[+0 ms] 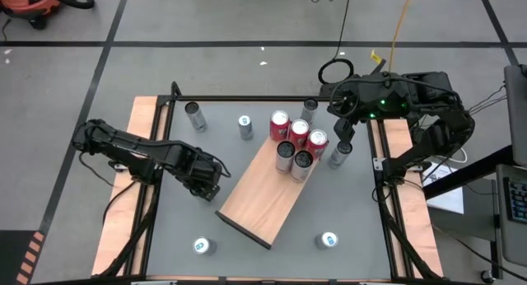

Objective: Place canned beverage on shelf
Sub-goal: Put the white pink soda can on the shelf aligned with the other white pink soda cans

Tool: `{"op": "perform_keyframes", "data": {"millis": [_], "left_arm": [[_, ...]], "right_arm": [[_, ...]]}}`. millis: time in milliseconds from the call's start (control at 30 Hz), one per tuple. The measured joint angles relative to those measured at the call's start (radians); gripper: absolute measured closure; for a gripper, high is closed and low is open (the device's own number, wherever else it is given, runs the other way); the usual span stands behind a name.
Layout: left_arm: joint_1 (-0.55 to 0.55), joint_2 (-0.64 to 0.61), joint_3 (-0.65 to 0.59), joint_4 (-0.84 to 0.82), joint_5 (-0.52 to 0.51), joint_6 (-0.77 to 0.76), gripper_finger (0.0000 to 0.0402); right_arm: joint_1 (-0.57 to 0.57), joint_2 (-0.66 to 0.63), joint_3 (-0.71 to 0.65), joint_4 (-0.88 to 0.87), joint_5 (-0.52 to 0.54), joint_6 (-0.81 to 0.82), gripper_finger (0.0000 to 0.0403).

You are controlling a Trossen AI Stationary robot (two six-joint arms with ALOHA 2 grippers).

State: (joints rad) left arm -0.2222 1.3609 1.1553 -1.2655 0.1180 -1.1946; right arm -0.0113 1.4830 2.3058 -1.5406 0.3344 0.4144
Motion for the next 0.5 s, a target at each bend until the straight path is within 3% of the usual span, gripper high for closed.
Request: {"op": "perform_keyframes", "data": {"millis": [367,500], "left_arm": [[0.000,0.023,0.000,-0.015,-0.049,-0.021,0.0078],[0.009,0.037,0.000,-0.006,-0.004,-0.008,0.0085]], "right_arm": [[0.000,0.000,0.000,-0.026,0.000,0.014,0.0403],[0.000,0.000,0.000,-0.029,0.000,0.015,0.0403]]}}
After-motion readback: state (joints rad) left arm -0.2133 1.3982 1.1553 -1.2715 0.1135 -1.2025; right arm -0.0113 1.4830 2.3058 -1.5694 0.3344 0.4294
